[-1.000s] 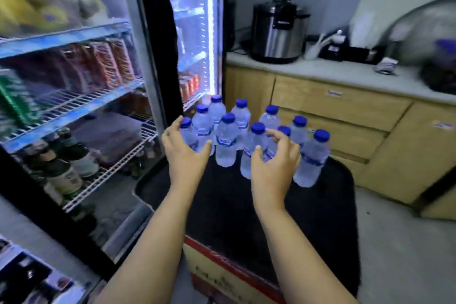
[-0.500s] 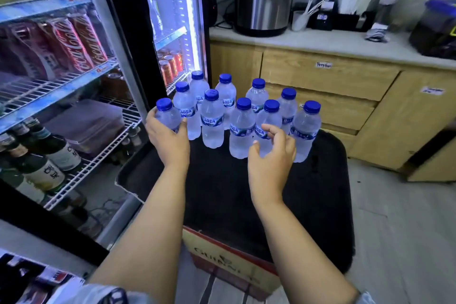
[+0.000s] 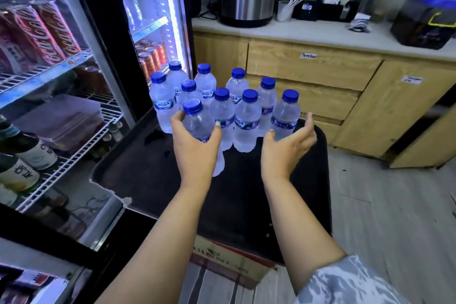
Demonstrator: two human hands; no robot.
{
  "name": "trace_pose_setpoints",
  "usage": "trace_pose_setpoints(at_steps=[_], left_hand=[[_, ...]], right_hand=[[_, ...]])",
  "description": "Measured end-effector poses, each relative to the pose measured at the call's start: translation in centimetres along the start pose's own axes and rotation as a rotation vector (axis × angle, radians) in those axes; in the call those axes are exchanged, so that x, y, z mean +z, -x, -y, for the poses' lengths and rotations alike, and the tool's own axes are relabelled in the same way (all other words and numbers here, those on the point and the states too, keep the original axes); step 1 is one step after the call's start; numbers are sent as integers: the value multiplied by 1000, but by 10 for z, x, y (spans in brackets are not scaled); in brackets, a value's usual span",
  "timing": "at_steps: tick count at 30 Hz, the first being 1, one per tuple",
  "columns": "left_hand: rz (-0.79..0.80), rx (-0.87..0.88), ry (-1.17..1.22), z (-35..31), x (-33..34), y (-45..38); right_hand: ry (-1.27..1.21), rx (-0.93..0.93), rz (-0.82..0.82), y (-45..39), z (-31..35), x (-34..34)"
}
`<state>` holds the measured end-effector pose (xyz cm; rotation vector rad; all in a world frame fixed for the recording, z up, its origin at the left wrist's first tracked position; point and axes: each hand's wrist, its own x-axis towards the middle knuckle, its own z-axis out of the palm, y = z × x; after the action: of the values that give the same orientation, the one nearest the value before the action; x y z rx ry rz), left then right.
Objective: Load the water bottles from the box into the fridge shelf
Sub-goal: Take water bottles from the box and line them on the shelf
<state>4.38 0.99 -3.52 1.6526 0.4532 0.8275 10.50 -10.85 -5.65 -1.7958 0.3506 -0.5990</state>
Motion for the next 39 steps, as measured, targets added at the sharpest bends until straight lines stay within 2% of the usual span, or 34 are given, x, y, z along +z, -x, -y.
trace_pose_setpoints(at_steps=[8, 18, 23, 29, 39], left_hand=[[43, -32, -13, -4, 15, 8], [67, 3, -35, -17, 6, 15], [50, 22, -19, -25, -9, 16], [-31, 60, -32, -36, -61, 4], [-432, 152, -201, -67, -252, -39]], right_hand=[[-108, 104, 191, -31, -28, 0], [-82, -15, 26, -5, -20, -24], [-128, -129, 20, 35, 5, -41], [-231, -200, 237, 94, 50, -26], [-471, -228, 730, 228, 145, 47]])
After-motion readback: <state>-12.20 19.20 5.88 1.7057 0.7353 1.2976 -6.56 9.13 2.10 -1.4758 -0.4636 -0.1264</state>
